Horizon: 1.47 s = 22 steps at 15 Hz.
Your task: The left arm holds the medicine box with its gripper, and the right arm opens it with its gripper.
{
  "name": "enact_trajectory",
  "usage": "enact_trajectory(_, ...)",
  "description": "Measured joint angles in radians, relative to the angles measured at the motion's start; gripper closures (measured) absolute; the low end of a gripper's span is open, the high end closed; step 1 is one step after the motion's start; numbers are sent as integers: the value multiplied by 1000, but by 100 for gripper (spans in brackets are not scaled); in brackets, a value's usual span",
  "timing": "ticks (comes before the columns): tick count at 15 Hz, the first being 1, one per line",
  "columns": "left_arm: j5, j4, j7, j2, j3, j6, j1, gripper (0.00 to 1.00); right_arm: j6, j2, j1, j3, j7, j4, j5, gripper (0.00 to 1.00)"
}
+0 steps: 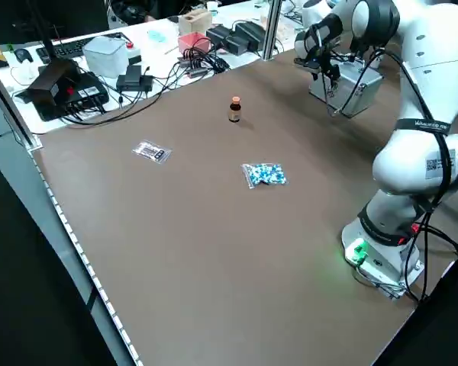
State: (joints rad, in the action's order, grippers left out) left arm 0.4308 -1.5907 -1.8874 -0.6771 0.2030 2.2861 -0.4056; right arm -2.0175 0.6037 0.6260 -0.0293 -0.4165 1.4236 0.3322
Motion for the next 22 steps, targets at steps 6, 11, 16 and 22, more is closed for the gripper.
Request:
enact_trajectory(6, -3, -48, -14, 0, -3, 61, -47, 1, 0, 0, 0, 0, -23, 0, 0, 18)
enact_trajectory(11, -5, -57, -11, 5, -15, 79, -59, 7, 0, 0, 0, 0, -29, 0, 0, 19)
enact_trajectory(16, -6, -57, -2, 13, -19, 85, -58, 21, 0, 0, 0, 0, -30, 0, 0, 19)
enact_trajectory(22, -13, -74, 33, 36, -19, 57, -59, 61, 0, 0, 0, 0, -31, 0, 0, 28)
